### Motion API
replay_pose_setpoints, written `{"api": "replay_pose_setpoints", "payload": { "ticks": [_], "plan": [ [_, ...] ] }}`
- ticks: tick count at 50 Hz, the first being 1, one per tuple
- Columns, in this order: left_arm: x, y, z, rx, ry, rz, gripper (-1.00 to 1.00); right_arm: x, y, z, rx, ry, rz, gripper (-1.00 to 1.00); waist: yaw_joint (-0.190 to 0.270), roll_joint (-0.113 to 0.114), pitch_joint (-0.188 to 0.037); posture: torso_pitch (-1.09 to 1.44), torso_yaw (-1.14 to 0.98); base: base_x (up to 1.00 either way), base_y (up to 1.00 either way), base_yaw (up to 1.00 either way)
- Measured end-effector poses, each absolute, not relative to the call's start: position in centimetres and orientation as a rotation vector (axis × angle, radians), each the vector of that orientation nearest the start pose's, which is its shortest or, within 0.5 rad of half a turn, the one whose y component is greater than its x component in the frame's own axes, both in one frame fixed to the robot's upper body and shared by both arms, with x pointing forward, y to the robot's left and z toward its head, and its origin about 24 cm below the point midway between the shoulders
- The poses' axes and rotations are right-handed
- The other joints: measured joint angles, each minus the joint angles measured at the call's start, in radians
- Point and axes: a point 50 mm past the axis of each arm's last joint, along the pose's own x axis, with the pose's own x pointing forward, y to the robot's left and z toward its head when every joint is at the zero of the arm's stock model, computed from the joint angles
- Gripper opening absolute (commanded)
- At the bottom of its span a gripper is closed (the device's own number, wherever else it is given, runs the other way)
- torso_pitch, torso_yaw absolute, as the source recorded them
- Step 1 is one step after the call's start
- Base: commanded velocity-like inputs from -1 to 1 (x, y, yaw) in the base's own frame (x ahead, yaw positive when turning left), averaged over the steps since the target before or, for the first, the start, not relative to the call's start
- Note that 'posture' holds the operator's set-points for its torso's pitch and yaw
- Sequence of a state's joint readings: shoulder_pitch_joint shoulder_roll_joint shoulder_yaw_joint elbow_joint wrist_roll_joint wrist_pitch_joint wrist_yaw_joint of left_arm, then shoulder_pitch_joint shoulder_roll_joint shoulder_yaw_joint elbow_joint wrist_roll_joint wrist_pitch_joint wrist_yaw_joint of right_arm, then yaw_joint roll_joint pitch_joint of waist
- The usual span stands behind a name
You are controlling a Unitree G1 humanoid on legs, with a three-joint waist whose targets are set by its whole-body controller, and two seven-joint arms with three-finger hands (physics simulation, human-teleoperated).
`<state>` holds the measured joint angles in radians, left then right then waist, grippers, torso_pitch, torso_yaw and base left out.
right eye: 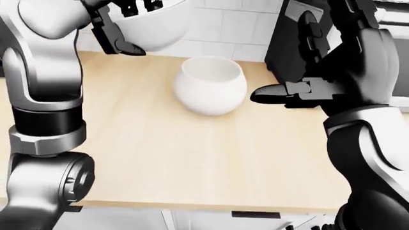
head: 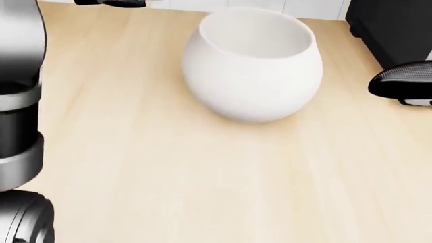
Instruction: Stack the bowls from largest to smallest.
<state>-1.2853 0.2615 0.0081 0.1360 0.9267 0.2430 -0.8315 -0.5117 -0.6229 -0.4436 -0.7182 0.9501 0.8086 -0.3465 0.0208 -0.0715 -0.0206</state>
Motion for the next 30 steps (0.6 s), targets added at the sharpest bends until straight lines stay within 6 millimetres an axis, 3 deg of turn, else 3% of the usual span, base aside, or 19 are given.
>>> {"api": "replay_pose_setpoints", "payload": {
  "ticks": [9,19,30],
  "plan": [
    [33.8,6.8,37.3,1.238,-0.494,-0.313,-1.00,22.5,-21.1,29.8,0.077,-0.483,0.053,1.00,0.004,-0.007,-0.049,-0.22,0.00,0.00,0.00,0.00],
    [35.2,3.9,34.8,1.150,-0.513,-0.397,-1.00,22.7,-20.9,29.7,0.083,-0.476,0.059,1.00,0.001,-0.009,-0.056,-0.22,0.00,0.00,0.00,0.00],
    [35.0,1.6,34.5,1.137,-0.589,-0.411,-1.00,22.9,-20.8,29.1,0.092,-0.466,0.063,1.00,0.002,-0.010,-0.064,-0.22,0.00,0.00,0.00,0.00]
  ]
}}
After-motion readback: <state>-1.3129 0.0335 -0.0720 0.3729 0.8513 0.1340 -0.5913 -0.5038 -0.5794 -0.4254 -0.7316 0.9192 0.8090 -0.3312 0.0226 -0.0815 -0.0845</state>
